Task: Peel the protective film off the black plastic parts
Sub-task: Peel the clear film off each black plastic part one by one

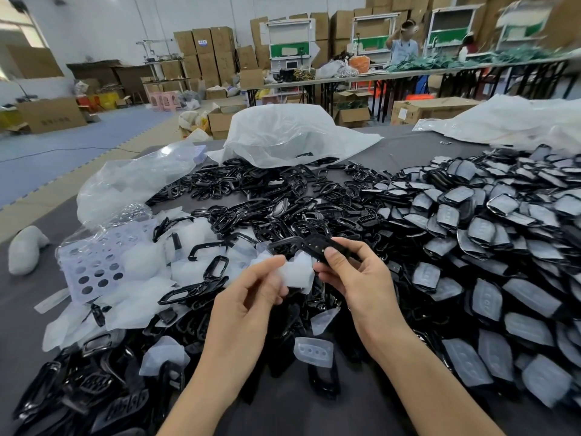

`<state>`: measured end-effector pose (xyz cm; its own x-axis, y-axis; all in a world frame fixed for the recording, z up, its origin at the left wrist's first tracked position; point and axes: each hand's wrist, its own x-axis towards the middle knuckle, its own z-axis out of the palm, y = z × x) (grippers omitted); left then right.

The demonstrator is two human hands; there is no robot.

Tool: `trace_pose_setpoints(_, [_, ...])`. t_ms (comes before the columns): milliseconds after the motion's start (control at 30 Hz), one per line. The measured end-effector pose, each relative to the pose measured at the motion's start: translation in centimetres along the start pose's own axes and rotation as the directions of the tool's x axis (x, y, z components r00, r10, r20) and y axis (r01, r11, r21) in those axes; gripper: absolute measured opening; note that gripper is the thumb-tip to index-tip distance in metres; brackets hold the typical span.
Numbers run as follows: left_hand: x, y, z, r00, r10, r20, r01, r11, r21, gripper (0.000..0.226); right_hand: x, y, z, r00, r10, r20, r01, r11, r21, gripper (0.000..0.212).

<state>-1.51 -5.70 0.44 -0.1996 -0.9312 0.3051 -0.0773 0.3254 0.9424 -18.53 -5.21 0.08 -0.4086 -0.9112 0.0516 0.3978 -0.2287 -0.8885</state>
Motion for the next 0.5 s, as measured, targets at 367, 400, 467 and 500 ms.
trace_pose_setpoints(367, [-0.1, -0.1, 0.4, 0.987, 0.157, 0.032, -0.16, 0.951, 0.263, 0.03, -0.7, 0.1, 0.4, 0.981, 0.027, 0.194, 0.01, 0.983, -0.184, 0.016])
trace_pose_setpoints(400, [-0.1, -0.3, 0.4, 0.986, 0.164, 0.01, -0.159, 0.943, 0.291, 0.029, -0.8, 0.2, 0.5, 0.975, 0.035, 0.218, 0.016, 0.973, -0.229, 0.017])
trace_pose_setpoints(467, [0.0, -0.6, 0.4, 0.988, 0.139, -0.061, -0.115, 0.949, 0.295, 0.023, -1.0, 0.3, 0.7, 0.972, 0.046, 0.232, 0.031, 0.948, -0.316, 0.019])
trace_pose_setpoints(500, [0.1, -0.7, 0.4, 0.988, 0.118, -0.098, -0.087, 0.957, 0.276, 0.02, -1.0, 0.3, 0.7, 0.971, 0.048, 0.234, 0.035, 0.94, -0.34, 0.019])
